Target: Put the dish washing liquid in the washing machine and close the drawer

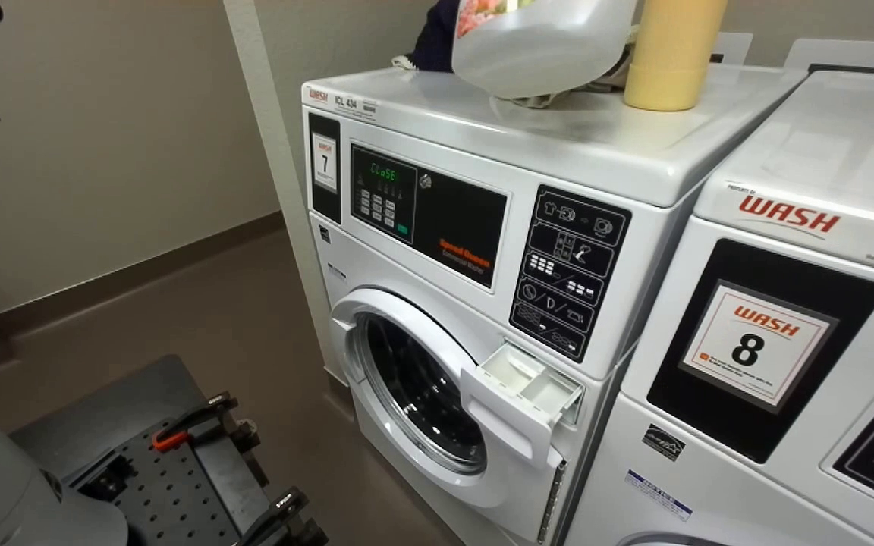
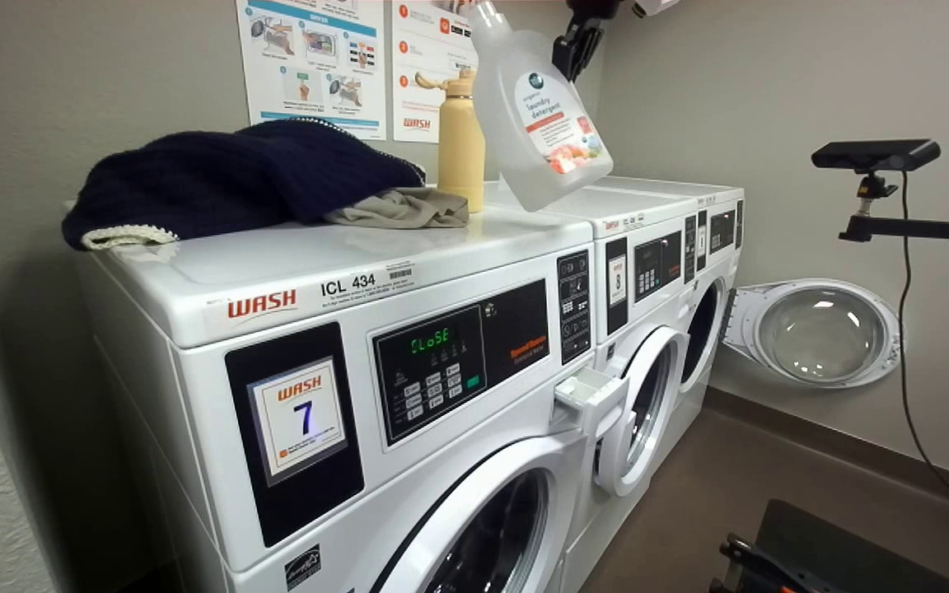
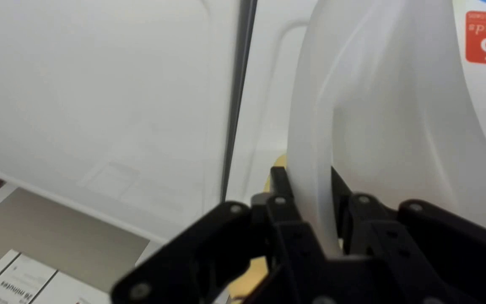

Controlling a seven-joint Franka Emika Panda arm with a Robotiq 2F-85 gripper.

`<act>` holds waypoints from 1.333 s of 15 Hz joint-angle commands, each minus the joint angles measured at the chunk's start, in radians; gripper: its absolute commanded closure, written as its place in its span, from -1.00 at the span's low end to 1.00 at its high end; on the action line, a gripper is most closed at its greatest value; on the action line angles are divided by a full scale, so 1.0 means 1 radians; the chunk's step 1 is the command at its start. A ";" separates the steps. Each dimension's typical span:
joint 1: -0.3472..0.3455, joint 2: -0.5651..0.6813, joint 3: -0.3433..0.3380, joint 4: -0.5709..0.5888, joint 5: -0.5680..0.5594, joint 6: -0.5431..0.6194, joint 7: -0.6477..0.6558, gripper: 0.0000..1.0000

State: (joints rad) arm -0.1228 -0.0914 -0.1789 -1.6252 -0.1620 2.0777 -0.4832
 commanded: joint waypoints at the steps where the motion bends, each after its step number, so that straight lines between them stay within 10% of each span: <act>1: 0.000 -0.044 0.003 -0.050 0.050 0.183 0.019 0.81; 20: -0.008 -0.313 -0.133 -0.615 0.110 0.778 0.023 0.85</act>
State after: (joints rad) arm -0.1312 -0.3849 -0.3030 -2.2175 -0.0386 2.7786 -0.4852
